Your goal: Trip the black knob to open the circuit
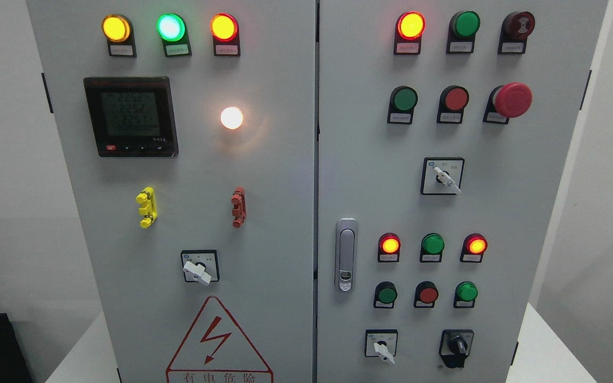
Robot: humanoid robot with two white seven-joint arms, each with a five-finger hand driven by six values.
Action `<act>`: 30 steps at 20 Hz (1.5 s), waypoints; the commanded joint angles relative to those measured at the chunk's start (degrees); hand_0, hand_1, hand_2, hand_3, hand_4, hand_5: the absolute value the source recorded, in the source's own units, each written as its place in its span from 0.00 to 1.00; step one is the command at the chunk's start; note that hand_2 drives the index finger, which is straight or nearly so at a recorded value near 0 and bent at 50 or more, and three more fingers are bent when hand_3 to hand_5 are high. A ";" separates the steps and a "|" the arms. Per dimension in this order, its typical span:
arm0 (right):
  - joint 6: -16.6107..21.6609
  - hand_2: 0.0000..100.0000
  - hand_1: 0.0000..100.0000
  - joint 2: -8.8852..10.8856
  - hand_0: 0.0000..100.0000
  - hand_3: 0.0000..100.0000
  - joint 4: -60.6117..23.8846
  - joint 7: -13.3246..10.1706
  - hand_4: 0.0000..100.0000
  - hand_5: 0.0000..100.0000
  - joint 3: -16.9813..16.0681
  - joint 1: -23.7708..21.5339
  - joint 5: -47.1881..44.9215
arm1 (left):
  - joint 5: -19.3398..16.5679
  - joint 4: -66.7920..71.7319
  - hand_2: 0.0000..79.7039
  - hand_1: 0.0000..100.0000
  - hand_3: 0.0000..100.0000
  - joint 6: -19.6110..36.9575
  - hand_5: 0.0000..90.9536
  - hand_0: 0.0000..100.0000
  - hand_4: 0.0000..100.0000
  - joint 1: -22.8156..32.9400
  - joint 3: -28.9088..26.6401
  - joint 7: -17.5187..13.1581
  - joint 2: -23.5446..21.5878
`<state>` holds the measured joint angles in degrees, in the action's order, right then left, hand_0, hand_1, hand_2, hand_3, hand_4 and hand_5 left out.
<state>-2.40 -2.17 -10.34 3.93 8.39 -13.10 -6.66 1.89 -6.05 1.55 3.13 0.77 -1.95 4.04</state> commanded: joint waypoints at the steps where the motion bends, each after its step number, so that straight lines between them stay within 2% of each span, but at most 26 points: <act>1: -0.15 0.00 0.12 -0.03 0.00 0.00 0.23 0.55 0.00 0.00 -0.74 0.09 -0.20 | 0.14 -0.01 0.00 0.39 0.00 0.03 0.00 0.12 0.00 -0.23 -0.07 0.01 0.00; 12: 0.29 0.00 0.12 -0.02 0.00 0.00 0.14 0.55 0.00 0.00 -0.83 0.97 -0.19 | 0.14 -0.01 0.00 0.39 0.00 0.12 0.00 0.12 0.00 -0.14 -0.07 0.01 0.00; 17: 1.87 0.00 0.12 -0.02 0.00 0.00 -0.29 0.55 0.00 0.00 -0.92 1.06 -0.28 | 0.14 -0.01 0.00 0.39 0.00 0.12 0.00 0.12 0.00 -0.14 -0.07 0.01 0.09; 23: 8.80 0.00 0.10 -0.46 0.00 0.00 -1.61 -0.59 0.00 0.00 -1.27 1.06 -0.63 | 0.14 -0.01 0.00 0.39 0.00 0.12 0.00 0.12 0.00 -0.14 -0.07 0.01 0.09; 27: 13.99 0.00 0.10 -0.90 0.00 0.00 -4.33 -2.25 0.00 0.00 -1.18 0.97 -0.64 | 0.14 -0.01 0.00 0.39 0.00 0.12 0.00 0.12 0.00 -0.14 -0.07 0.01 0.00; 30: 15.14 0.00 0.10 -0.99 0.00 0.00 -8.45 -3.49 0.00 0.00 -1.10 0.53 -0.63 | 0.14 -0.01 0.00 0.39 0.00 0.12 0.00 0.12 0.00 -0.14 -0.07 0.01 0.09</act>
<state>12.01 -3.06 -16.16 0.95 7.44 -12.19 -7.11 1.89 -6.05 1.55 3.13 0.77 -1.95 4.04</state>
